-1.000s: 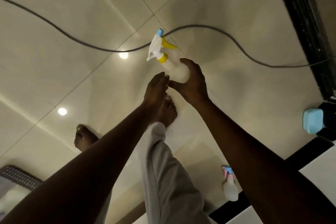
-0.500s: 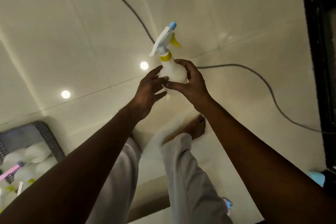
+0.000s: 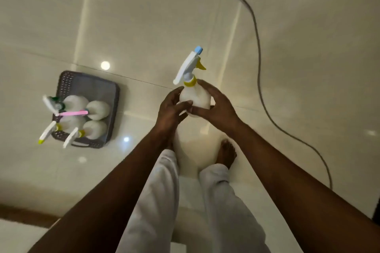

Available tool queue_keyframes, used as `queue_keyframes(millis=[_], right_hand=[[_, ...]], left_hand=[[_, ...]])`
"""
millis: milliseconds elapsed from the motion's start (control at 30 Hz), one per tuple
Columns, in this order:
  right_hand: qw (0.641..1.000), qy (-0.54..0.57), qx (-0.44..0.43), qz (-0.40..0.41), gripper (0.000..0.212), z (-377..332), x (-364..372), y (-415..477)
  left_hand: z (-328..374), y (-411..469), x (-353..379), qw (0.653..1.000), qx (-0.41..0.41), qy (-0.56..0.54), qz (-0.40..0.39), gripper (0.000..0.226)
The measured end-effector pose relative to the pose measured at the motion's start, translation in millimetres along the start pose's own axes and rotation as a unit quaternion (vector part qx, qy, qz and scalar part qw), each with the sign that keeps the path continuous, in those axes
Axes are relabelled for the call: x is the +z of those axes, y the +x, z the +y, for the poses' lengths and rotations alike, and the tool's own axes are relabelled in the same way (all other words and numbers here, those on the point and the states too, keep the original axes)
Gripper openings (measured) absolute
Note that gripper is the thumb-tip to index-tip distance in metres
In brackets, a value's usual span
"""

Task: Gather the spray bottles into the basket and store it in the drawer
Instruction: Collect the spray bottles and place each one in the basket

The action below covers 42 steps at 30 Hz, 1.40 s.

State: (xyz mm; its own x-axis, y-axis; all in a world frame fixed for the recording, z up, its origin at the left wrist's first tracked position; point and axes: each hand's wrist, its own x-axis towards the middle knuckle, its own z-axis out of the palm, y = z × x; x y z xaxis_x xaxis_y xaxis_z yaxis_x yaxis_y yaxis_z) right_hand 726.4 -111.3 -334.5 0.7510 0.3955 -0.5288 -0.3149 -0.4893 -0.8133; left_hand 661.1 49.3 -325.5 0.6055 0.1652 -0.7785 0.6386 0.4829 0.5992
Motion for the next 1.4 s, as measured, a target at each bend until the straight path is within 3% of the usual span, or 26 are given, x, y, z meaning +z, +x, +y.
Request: queue_keyframes(millis=[267,500,633,767,867,967,1033,1133,1400], right_hand=[[0.986,-0.112,-0.038,-0.115,0.076,-70,107,44],[0.953,-0.209,-0.087,-0.202,0.064,-137,187,88],[0.917,-0.271,-0.126,-0.264,0.062,-163,234,124],[0.899,-0.289,-0.132,-0.302,0.060,-172,280,167],[0.864,-0.317,-0.159,-0.358,0.059,-176,314,198],[0.831,-0.341,-0.176,-0.403,0.061,-176,349,237],[0.805,-0.367,-0.198,-0.423,0.062,-174,371,259],[0.781,-0.383,-0.212,-0.446,0.059,-165,401,288],[0.737,-0.395,-0.240,-0.494,0.061,-141,449,337]], left_hand=[[16,-13,-101,0.977,0.083,-0.111,0.163,0.065],[41,-17,-161,0.950,0.068,-0.154,0.264,0.058],[59,-14,-192,0.922,0.071,-0.263,0.274,0.042],[70,7,-226,0.841,0.034,-0.450,0.299,0.027],[71,32,-246,0.786,0.021,-0.521,0.331,0.024],[73,70,-262,0.749,0.027,-0.539,0.383,0.030],[72,101,-273,0.745,0.016,-0.516,0.423,0.033],[69,146,-289,0.699,-0.002,-0.533,0.476,0.034],[56,209,-330,0.613,0.060,-0.615,0.492,0.041]])
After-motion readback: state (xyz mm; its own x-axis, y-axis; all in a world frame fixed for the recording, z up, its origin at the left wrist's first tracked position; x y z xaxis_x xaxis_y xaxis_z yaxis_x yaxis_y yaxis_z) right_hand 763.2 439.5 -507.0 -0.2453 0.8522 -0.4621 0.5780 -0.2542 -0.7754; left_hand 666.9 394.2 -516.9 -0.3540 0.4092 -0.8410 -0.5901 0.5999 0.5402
